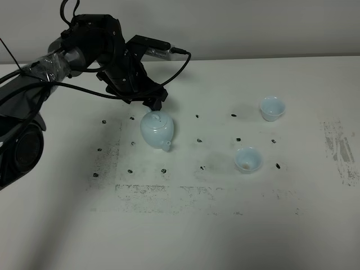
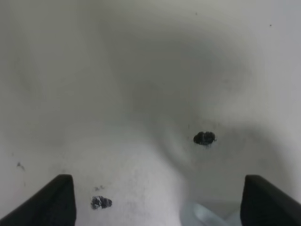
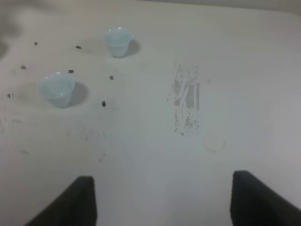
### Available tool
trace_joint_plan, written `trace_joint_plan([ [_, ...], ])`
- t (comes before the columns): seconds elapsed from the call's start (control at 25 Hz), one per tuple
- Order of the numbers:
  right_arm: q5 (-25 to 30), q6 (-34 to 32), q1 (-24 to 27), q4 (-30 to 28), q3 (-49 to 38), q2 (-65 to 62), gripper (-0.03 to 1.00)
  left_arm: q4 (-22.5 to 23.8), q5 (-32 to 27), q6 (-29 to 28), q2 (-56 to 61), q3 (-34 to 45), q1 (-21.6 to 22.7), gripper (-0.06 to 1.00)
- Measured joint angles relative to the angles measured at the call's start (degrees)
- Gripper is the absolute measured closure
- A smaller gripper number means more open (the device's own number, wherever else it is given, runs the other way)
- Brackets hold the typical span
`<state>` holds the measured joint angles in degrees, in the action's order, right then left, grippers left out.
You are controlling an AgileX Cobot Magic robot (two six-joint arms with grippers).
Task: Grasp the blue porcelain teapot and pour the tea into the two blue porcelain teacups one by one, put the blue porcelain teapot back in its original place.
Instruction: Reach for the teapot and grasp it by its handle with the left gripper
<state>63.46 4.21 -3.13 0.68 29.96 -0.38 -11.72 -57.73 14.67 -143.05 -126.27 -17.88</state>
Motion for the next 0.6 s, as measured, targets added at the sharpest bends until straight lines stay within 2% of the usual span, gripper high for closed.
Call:
trace_joint_plan([
  [0.6,0.0,0.0,0.0,0.0,0.0,0.0,0.39,0.5,-4.6,-0.5,1.1,0.0,0.1,0.88],
])
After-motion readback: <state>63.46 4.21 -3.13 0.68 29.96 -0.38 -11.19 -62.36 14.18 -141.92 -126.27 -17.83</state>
